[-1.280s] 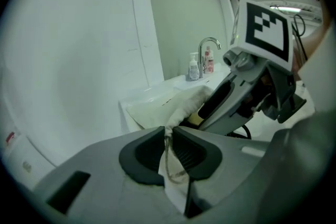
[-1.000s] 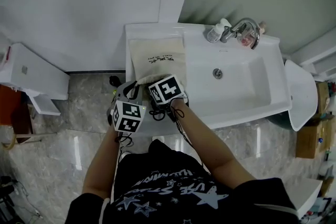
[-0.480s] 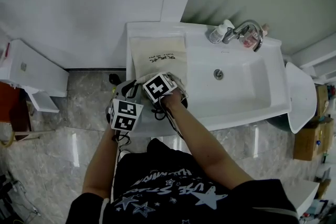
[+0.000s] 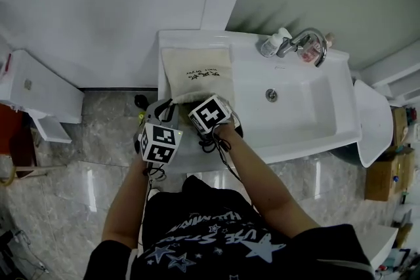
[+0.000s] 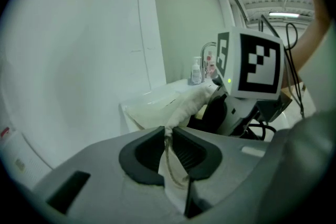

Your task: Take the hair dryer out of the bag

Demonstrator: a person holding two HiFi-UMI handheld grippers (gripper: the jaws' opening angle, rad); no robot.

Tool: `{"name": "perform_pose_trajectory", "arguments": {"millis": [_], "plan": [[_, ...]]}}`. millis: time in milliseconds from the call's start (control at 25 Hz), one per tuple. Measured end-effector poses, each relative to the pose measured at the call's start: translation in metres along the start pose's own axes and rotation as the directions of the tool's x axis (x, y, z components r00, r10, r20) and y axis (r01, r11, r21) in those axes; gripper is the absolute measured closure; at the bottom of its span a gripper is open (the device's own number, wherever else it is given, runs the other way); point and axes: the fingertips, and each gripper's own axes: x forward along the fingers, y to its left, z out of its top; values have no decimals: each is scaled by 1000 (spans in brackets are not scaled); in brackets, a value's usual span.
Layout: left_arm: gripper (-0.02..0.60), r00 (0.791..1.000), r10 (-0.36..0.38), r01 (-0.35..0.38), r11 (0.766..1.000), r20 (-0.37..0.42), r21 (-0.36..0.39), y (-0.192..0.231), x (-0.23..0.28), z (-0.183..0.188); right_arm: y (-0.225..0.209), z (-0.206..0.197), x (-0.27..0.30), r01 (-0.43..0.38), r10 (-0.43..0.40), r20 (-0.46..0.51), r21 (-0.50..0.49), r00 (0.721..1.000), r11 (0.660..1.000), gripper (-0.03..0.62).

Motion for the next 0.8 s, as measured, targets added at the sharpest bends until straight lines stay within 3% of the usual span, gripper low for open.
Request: {"name": "perform_pose_trajectory", "arguments": {"millis": [200, 800], "plan": [[522, 1000, 7, -5, 998, 24, -68, 8, -2, 3, 8, -8, -22, 13, -13, -6, -33, 1000, 999, 395], [522, 992, -120, 123, 991, 48, -46, 9, -21, 4, 75, -35, -84, -49, 50, 86, -13, 995, 999, 399]]}}
